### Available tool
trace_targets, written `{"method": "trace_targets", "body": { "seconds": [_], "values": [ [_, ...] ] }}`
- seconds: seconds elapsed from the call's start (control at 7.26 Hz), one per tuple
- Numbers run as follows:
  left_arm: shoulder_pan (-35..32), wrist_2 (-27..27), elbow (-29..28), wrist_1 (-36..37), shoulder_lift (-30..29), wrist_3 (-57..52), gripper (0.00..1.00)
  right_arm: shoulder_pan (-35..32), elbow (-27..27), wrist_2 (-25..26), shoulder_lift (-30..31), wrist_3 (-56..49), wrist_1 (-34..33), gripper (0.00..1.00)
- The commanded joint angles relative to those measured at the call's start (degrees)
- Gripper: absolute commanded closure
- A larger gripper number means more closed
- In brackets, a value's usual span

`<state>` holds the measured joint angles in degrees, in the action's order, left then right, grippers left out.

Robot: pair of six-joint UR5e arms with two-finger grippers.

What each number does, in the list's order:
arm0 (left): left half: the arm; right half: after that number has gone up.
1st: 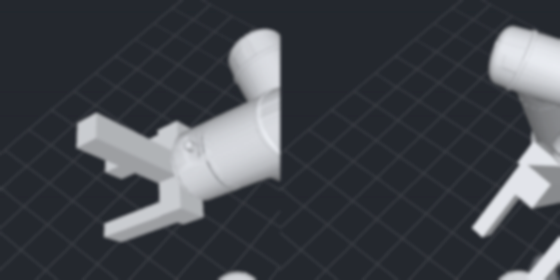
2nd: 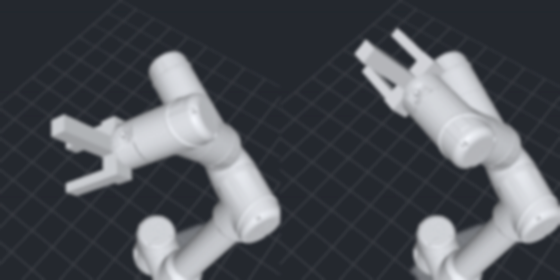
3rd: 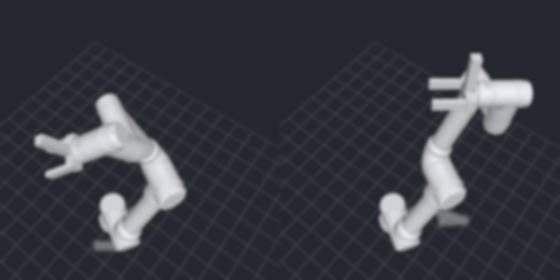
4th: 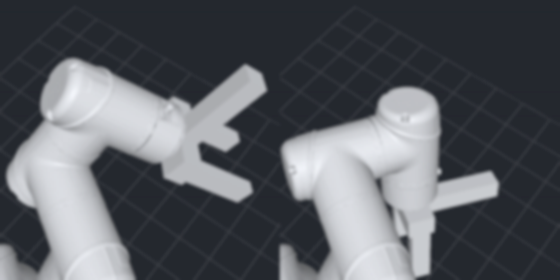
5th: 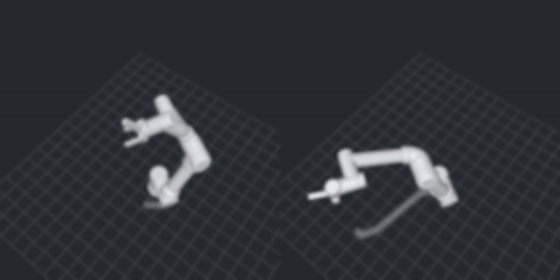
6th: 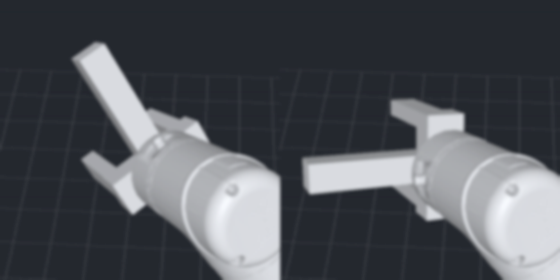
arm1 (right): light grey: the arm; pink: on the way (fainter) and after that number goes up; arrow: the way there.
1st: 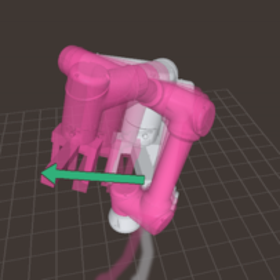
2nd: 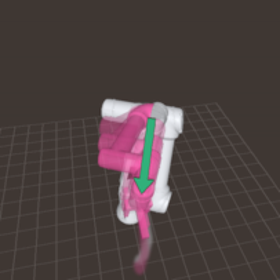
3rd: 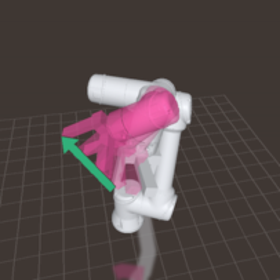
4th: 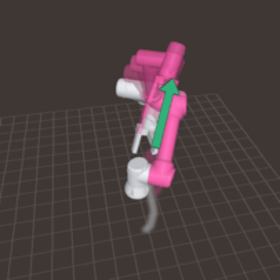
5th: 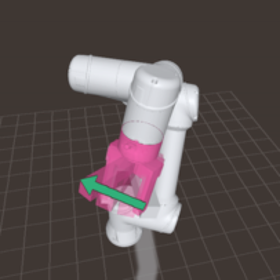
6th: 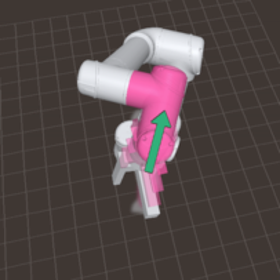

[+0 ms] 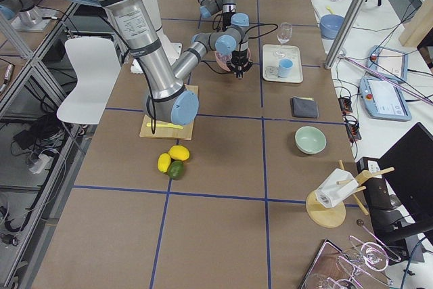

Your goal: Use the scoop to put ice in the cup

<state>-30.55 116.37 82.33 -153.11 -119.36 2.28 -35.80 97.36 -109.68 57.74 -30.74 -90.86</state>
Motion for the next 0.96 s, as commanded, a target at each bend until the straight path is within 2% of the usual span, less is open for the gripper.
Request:
{"method": "trace_targets", "body": {
  "seconds": [0.0, 0.55, 0.83],
  "values": [
    [0.0, 0.0, 0.0, 0.0, 0.0, 0.0, 0.0, -0.5, -0.1, -1.4, 0.1, 0.1, 0.8, 1.0],
    [-0.6, 0.2, 0.2, 0.0, 0.6, 0.0, 0.0, -7.1, 0.1, -9.2, 0.2, 0.4, 2.0, 1.0],
    [-1.8, 0.5, 4.0, 0.5, 4.6, 0.0, 0.0, -9.5, 0.3, -10.7, 0.2, 0.9, 1.8, 1.0]
  ]
}}
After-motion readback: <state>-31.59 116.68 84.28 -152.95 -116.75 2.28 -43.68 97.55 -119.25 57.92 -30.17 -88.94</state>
